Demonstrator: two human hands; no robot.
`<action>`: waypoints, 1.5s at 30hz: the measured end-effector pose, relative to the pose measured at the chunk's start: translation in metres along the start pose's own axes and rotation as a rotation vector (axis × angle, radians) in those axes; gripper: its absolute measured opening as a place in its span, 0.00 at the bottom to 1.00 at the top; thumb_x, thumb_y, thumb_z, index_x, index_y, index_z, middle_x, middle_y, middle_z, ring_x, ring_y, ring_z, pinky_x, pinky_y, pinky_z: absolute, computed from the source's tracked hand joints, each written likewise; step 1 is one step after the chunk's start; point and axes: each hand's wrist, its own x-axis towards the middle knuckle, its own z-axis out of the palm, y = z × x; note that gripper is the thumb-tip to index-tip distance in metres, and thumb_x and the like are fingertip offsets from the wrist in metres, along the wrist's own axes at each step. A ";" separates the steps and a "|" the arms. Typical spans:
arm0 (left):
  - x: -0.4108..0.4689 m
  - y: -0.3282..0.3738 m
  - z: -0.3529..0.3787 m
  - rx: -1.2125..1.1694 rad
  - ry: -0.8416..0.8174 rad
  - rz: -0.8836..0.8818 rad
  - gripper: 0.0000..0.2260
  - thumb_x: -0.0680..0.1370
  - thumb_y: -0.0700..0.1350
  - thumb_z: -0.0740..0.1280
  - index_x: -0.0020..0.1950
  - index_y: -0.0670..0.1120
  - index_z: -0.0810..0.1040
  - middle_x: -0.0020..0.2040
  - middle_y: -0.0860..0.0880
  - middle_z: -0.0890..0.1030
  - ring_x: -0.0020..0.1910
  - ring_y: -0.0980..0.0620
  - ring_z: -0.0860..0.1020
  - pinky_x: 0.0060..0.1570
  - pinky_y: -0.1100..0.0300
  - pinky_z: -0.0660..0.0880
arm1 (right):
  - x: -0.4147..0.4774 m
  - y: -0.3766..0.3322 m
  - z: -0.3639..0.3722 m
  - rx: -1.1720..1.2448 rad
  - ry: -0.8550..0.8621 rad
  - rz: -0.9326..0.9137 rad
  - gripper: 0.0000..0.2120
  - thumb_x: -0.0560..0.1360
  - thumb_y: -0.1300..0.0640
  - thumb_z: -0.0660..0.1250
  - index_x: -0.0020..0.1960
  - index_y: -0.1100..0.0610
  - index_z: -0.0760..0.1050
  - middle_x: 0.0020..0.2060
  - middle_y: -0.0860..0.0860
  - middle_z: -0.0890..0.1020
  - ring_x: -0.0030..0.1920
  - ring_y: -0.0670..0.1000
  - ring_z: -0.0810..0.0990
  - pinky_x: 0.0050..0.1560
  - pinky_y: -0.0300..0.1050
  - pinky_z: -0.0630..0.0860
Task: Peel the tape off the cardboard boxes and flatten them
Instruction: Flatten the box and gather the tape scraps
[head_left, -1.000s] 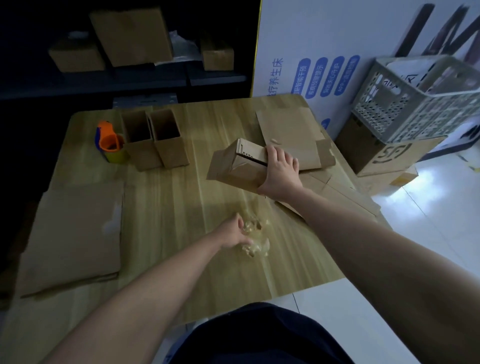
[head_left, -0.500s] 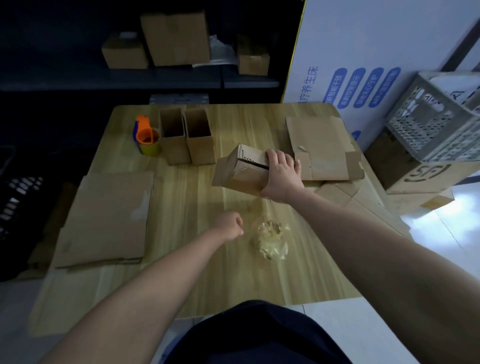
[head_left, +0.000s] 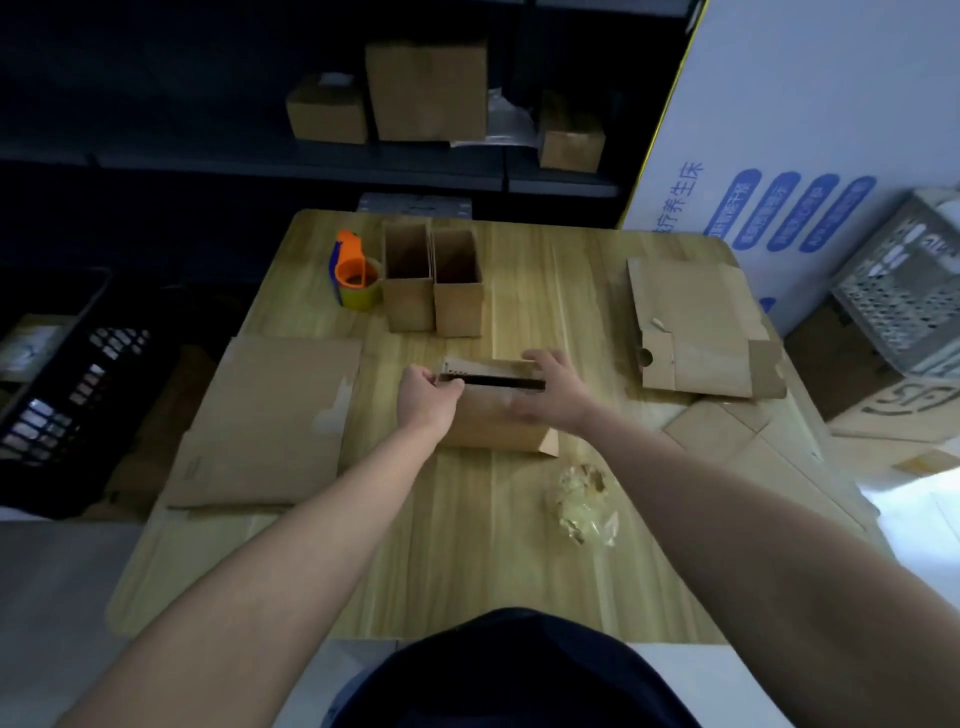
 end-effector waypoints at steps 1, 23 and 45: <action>0.001 -0.003 -0.001 -0.017 -0.006 -0.023 0.10 0.75 0.46 0.69 0.50 0.46 0.69 0.44 0.51 0.74 0.39 0.54 0.72 0.34 0.62 0.66 | 0.001 0.001 -0.002 0.058 0.036 0.038 0.37 0.71 0.52 0.72 0.74 0.52 0.58 0.72 0.52 0.57 0.64 0.53 0.67 0.60 0.46 0.72; 0.026 0.006 -0.018 -0.056 -0.136 -0.183 0.33 0.62 0.48 0.80 0.61 0.47 0.67 0.55 0.46 0.77 0.56 0.44 0.77 0.53 0.50 0.78 | 0.023 -0.041 -0.001 0.348 0.382 0.132 0.21 0.71 0.39 0.69 0.58 0.51 0.77 0.40 0.42 0.76 0.40 0.43 0.75 0.33 0.34 0.69; 0.019 0.027 -0.032 -0.439 0.082 0.025 0.17 0.83 0.49 0.54 0.68 0.45 0.71 0.55 0.52 0.75 0.61 0.51 0.73 0.57 0.61 0.68 | 0.024 -0.053 0.005 0.293 0.335 0.278 0.31 0.69 0.56 0.73 0.68 0.59 0.65 0.55 0.55 0.76 0.49 0.53 0.78 0.43 0.43 0.78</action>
